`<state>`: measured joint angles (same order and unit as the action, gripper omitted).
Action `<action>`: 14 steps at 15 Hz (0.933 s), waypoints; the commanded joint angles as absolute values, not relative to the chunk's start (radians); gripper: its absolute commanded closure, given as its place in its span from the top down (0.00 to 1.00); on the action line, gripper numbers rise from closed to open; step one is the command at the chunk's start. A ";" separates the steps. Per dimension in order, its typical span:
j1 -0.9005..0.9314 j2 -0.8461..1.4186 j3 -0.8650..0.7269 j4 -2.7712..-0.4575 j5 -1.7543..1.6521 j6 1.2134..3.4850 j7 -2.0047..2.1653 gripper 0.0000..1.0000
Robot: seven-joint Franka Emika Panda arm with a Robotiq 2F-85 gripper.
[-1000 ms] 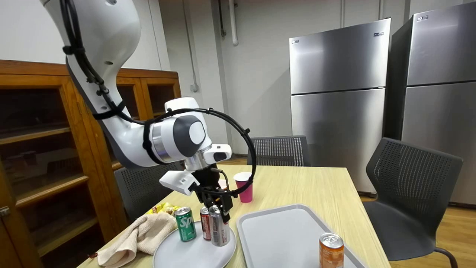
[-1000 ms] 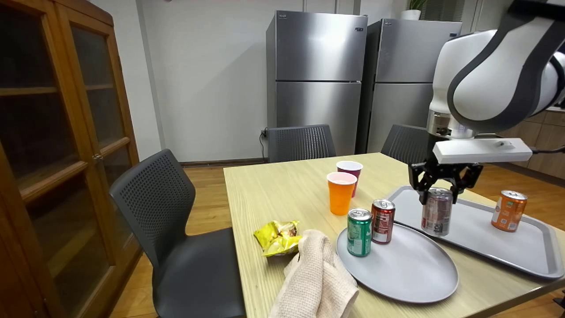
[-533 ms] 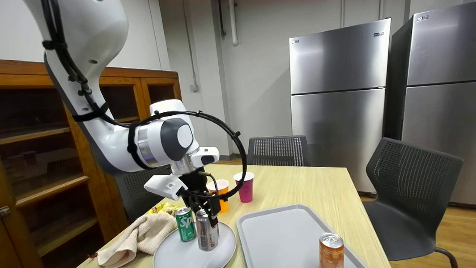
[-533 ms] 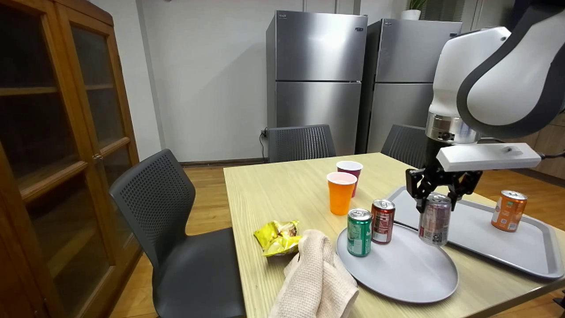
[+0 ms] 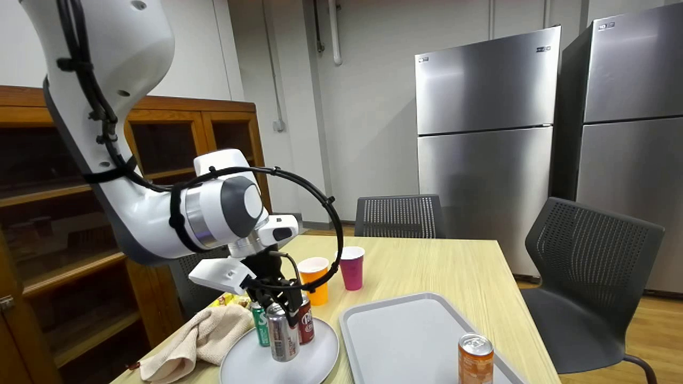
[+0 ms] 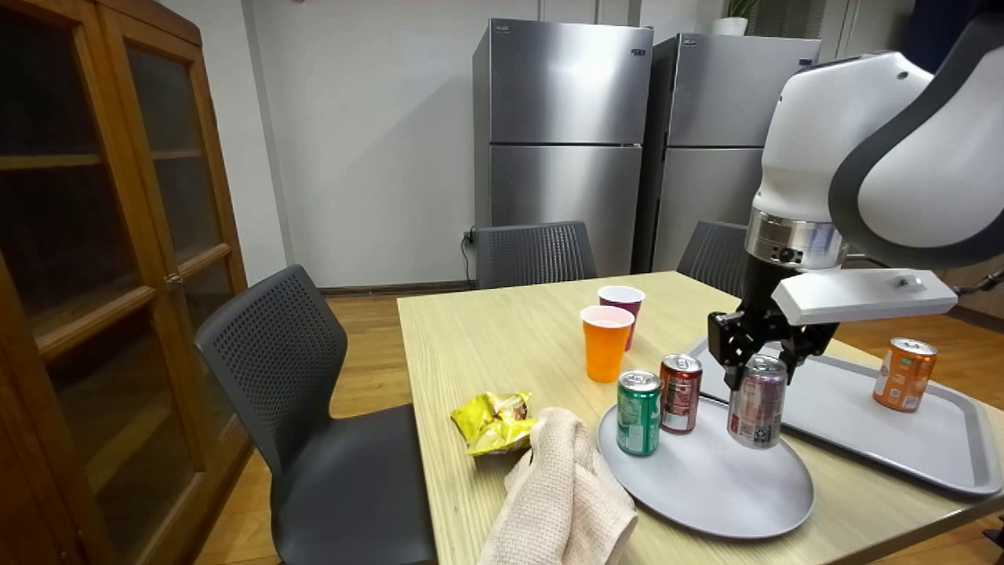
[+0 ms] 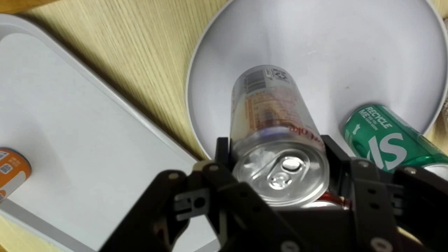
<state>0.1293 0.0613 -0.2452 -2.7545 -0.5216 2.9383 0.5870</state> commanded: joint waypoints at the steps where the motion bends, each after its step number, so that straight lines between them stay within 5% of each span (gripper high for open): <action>1: 0.158 0.055 -0.246 -2.762 -0.609 2.972 0.666 0.38; 14: 0.258 0.143 -0.258 -2.740 -0.715 3.015 0.792 0.38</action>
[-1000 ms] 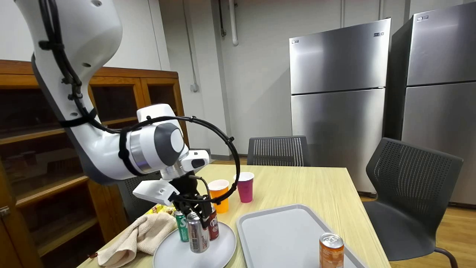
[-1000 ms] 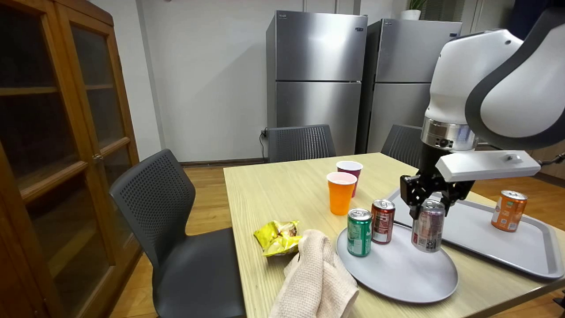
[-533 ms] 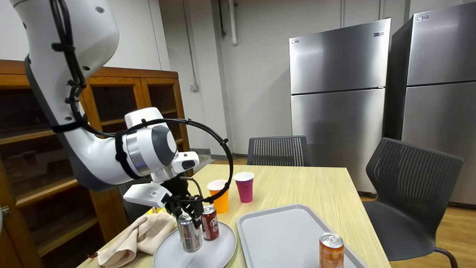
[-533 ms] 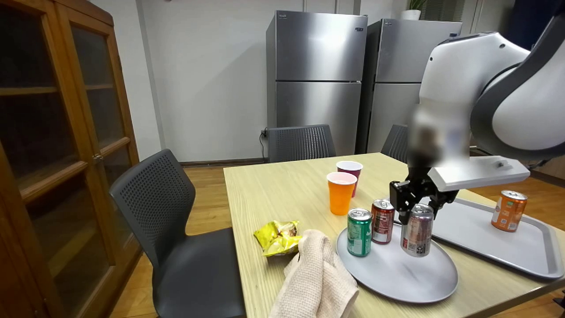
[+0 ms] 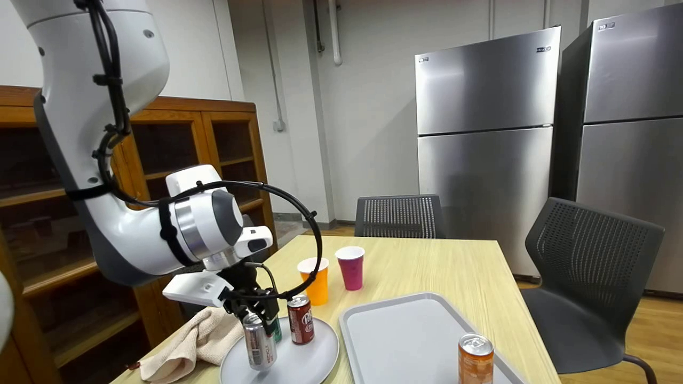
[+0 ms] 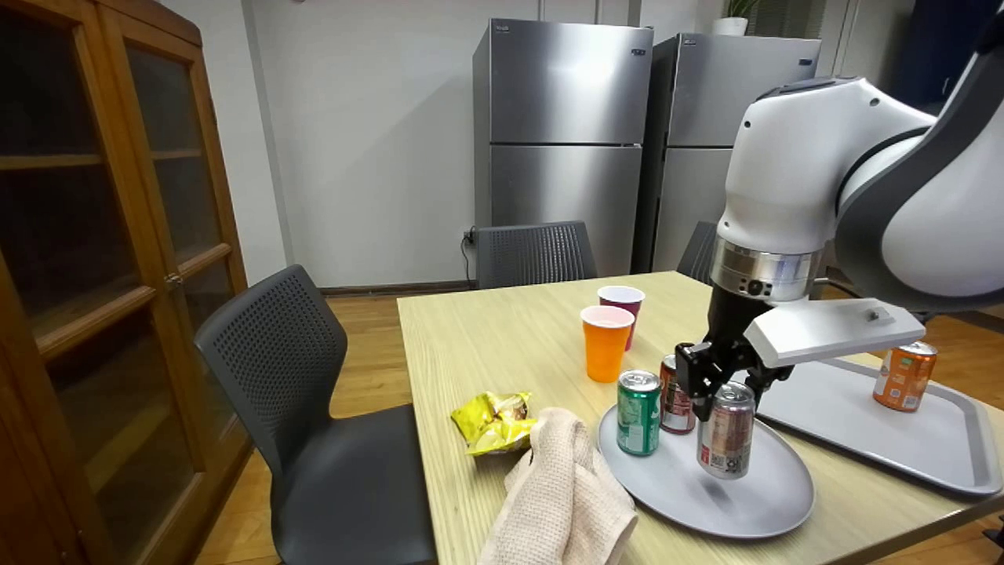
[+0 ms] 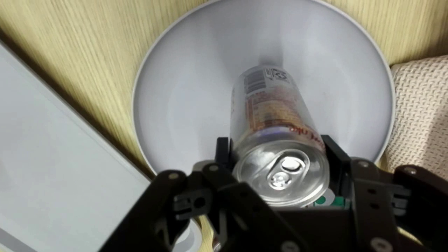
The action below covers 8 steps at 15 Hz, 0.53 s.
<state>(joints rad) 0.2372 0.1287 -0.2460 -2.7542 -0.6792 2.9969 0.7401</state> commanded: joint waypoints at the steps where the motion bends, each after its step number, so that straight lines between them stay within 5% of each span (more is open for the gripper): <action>1: 0.260 0.151 -0.258 -2.738 -0.711 3.015 0.793 0.38; 8: 0.265 0.182 -0.257 -2.729 -0.696 3.027 0.800 0.38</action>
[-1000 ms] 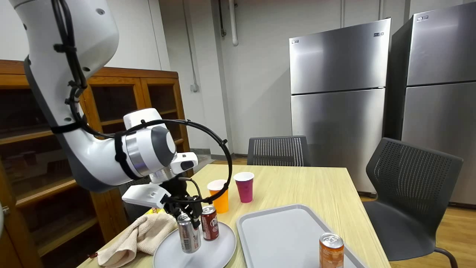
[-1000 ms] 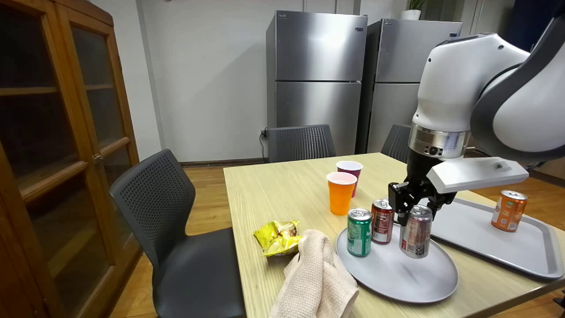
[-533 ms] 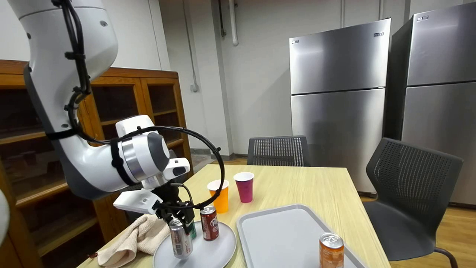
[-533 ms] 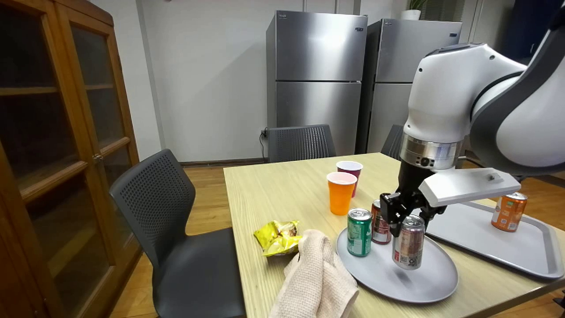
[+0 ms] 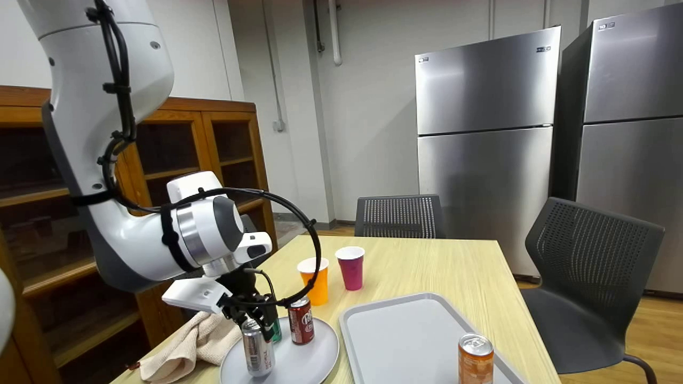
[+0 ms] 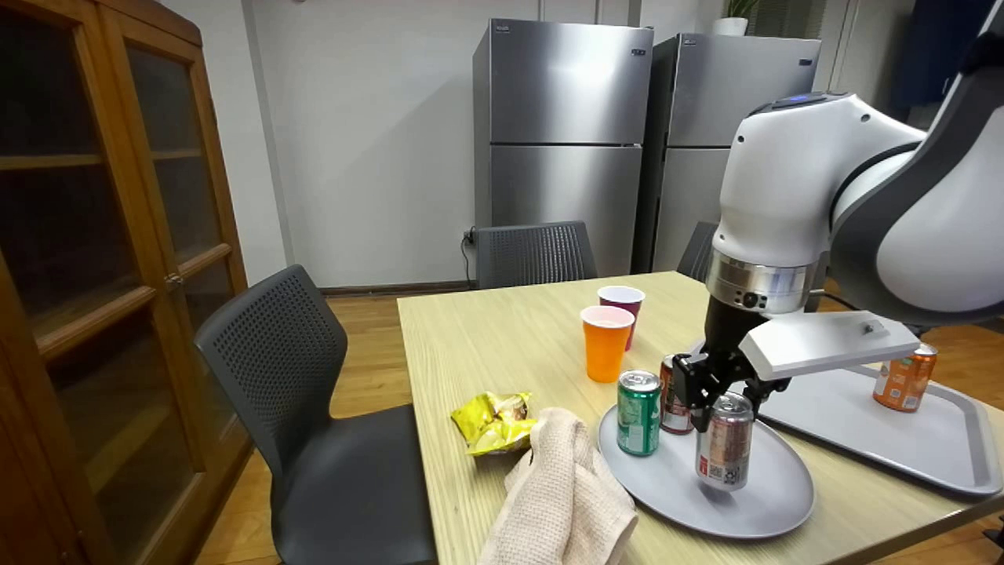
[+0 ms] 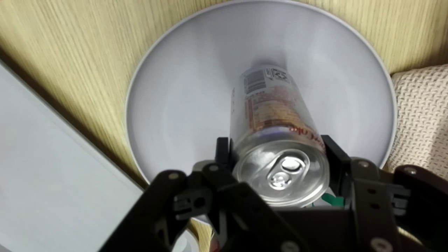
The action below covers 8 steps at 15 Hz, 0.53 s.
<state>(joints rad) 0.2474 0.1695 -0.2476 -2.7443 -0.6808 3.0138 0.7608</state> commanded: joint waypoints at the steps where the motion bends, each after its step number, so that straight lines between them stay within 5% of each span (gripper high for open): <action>1: 0.265 0.186 -0.255 -2.729 -0.692 3.029 0.802 0.38; 8: 0.273 0.211 -0.260 -2.718 -0.691 3.042 0.835 0.38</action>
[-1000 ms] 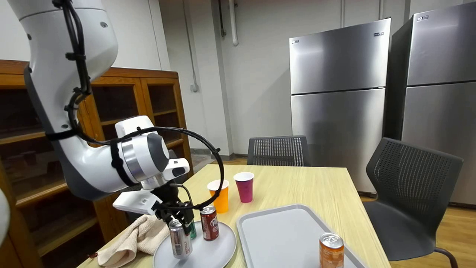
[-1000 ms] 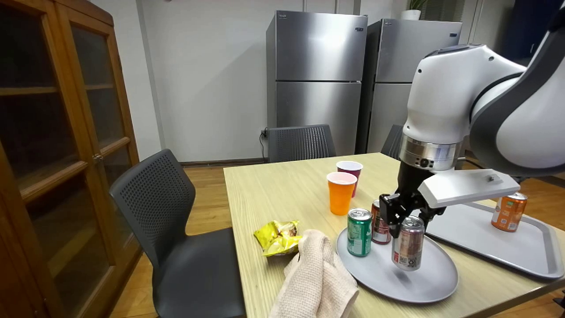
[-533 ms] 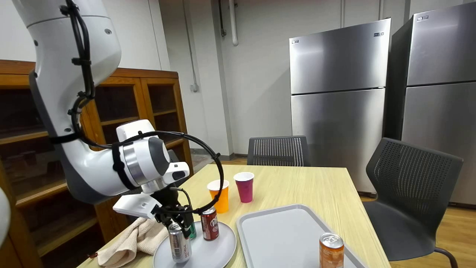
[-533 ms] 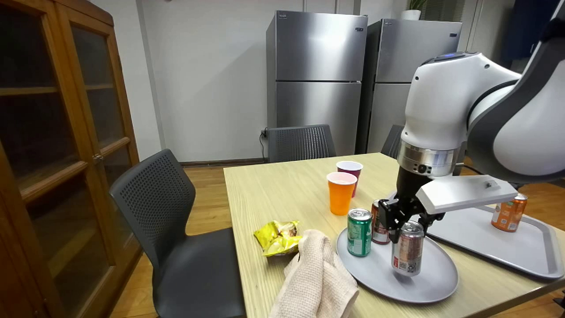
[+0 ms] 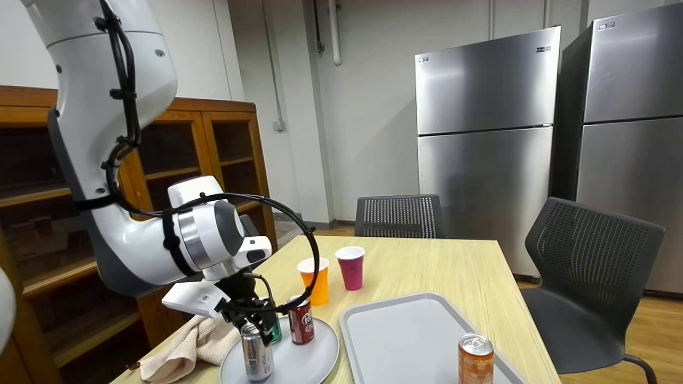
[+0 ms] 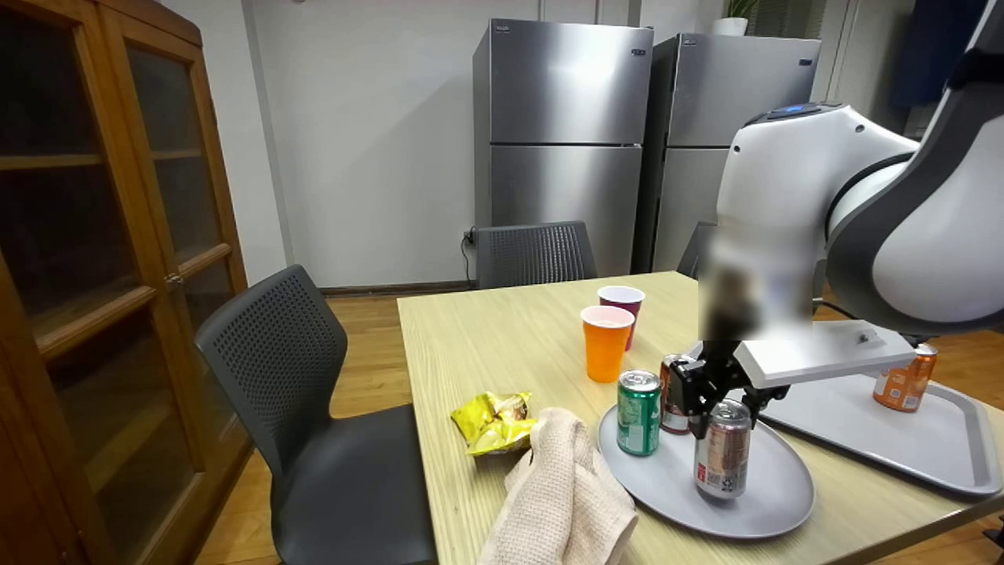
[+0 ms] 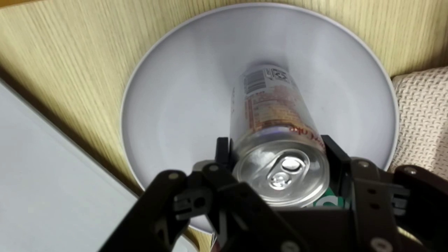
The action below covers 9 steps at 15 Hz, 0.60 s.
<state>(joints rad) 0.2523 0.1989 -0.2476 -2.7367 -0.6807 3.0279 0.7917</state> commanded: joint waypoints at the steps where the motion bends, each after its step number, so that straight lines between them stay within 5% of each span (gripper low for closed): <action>1: 0.274 0.214 -0.261 -2.717 -0.691 3.043 0.841 0.38; 4: 0.280 0.220 -0.267 -2.711 -0.696 3.042 0.859 0.45; 5: 0.282 0.218 -0.268 -2.711 -0.696 3.042 0.864 0.88; 9: 0.291 0.196 -0.280 -2.713 -0.700 3.044 0.875 1.00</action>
<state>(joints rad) 0.2669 0.2164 -0.2594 -2.7163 -0.6807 3.0365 0.8335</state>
